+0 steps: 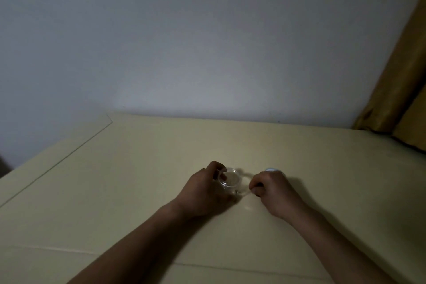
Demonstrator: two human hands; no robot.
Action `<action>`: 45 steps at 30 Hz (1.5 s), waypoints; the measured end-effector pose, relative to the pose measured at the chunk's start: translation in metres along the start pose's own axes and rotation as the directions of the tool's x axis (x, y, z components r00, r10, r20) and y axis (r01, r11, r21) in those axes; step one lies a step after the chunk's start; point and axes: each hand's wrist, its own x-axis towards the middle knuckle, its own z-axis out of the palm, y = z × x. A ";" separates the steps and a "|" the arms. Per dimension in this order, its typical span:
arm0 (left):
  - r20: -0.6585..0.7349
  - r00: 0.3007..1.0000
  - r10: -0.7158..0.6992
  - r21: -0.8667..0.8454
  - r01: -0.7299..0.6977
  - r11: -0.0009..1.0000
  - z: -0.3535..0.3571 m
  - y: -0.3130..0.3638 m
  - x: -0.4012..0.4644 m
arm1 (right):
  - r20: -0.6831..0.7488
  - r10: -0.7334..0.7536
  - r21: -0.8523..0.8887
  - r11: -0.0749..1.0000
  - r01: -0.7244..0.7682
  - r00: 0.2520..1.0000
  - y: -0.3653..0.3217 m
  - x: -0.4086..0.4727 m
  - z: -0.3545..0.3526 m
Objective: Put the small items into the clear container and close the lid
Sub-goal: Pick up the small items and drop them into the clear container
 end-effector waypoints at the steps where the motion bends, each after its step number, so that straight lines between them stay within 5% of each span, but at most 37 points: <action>1: -0.001 1.000 0.000 0.002 0.000 1.000 0.000 0.001 0.000 | -0.016 0.023 0.012 1.000 -0.023 1.000 0.001 0.000 0.000; 12: -0.017 1.000 0.019 0.012 -0.019 1.000 -0.002 0.006 -0.003 | -0.028 0.045 0.093 0.995 -0.042 0.999 -0.007 0.001 -0.008; 28: -0.023 1.000 0.019 -0.022 -0.020 1.000 -0.004 0.009 -0.005 | -0.254 0.169 0.534 0.845 -0.007 0.952 -0.043 0.012 -0.013; 45: -0.026 0.999 0.019 -0.014 -0.019 1.000 -0.002 0.008 -0.004 | -0.309 0.165 0.550 0.834 0.034 0.936 -0.054 0.012 0.001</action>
